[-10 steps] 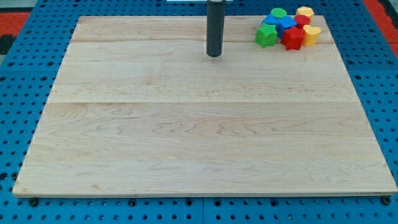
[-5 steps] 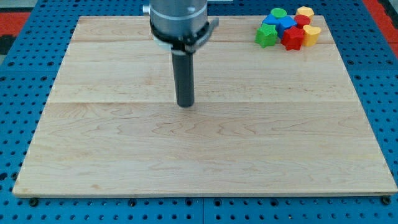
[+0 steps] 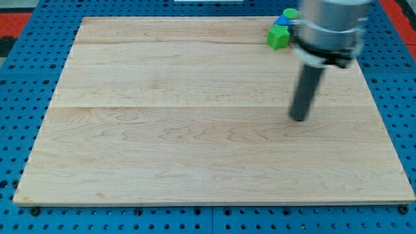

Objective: Push the group of the blocks a bit left

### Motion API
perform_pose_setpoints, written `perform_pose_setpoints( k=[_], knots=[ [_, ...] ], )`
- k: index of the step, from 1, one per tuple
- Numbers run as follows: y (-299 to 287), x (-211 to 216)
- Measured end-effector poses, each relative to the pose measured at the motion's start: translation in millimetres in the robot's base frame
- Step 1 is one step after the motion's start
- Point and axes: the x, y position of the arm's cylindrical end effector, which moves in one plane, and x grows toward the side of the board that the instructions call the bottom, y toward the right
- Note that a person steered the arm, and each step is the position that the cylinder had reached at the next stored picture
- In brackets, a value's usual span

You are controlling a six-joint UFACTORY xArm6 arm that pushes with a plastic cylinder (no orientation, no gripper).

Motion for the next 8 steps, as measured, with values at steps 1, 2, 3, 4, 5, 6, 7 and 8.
perform_pose_setpoints(
  k=[1,2,3,4,5,6,7,8],
  knots=[
    [113,-8],
    [155,-30],
    [156,-50],
    [156,-153],
    [156,-223],
    [152,-276],
    [152,-276],
    [116,-269]
  ],
)
